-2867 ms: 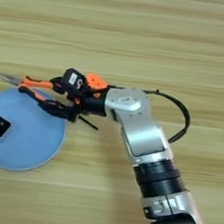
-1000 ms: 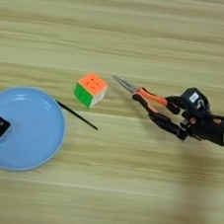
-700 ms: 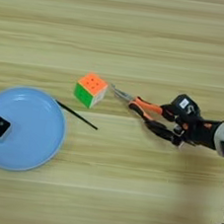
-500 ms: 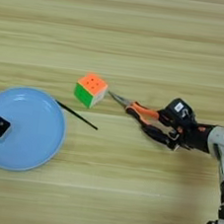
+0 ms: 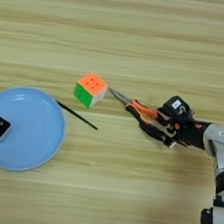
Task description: Move the objects on the table
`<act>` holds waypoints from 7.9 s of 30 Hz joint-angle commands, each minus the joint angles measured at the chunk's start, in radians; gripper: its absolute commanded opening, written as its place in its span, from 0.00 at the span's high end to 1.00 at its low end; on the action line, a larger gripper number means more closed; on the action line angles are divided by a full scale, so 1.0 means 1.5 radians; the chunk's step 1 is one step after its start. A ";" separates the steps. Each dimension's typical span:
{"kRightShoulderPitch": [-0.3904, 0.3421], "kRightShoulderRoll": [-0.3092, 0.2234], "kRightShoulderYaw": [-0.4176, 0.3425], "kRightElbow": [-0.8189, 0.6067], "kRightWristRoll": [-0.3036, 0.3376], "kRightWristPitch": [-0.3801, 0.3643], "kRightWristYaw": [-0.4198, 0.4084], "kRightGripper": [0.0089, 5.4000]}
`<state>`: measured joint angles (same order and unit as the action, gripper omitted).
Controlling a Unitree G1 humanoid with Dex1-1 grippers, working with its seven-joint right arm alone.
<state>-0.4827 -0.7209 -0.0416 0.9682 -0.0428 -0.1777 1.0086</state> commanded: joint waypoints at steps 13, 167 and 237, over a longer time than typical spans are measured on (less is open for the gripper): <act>-0.050 -0.013 -0.052 -0.126 0.083 0.012 0.022 0.01; 0.087 0.395 0.330 -0.513 -0.029 0.167 -0.162 0.54; 0.086 0.010 -0.095 -0.582 0.174 0.210 -0.001 0.54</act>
<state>-0.3076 -0.6387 -0.1461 0.1002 0.2147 0.1830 1.0176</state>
